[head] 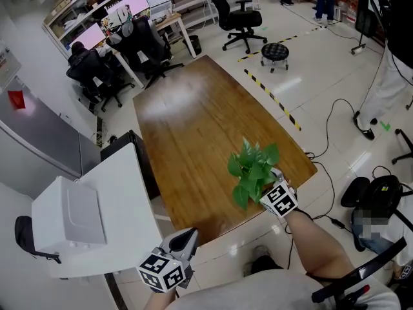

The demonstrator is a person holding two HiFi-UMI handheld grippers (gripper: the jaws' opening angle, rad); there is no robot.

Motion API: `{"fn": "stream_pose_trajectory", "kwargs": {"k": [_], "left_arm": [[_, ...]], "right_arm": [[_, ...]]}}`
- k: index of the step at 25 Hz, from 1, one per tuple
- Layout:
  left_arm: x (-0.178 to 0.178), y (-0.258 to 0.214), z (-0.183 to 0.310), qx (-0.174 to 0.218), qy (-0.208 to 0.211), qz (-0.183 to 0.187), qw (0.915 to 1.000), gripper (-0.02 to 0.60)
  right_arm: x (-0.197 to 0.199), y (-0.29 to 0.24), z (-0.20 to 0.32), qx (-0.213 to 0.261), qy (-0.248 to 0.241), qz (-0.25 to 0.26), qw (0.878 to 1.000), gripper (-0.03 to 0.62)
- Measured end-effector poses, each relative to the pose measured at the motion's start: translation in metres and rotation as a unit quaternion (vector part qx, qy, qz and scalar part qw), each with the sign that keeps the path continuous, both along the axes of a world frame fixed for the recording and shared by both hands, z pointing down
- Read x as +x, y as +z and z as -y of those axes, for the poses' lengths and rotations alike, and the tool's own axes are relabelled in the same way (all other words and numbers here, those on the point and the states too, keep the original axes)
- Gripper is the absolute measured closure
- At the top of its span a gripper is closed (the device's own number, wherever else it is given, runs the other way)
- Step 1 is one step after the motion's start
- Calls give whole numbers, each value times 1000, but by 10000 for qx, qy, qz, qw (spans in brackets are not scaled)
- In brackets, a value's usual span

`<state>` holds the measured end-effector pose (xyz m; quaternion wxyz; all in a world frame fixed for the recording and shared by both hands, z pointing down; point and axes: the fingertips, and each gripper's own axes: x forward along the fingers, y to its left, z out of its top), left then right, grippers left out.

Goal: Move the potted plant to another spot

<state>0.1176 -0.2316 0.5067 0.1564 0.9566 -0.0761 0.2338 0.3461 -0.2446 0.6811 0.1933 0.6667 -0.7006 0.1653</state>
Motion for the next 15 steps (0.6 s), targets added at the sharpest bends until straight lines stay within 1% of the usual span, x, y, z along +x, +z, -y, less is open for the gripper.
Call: {"fn": "stream_pose_trajectory", "kwargs": {"k": [6, 15], "left_arm": [[6, -4, -4, 5, 18, -17, 10000, 588], [7, -1, -7, 14, 10, -40, 10000, 588]], "right_arm": [[1, -3, -5, -55, -33, -56, 10000, 151], [0, -7, -7, 45, -95, -28, 9999, 152]]}}
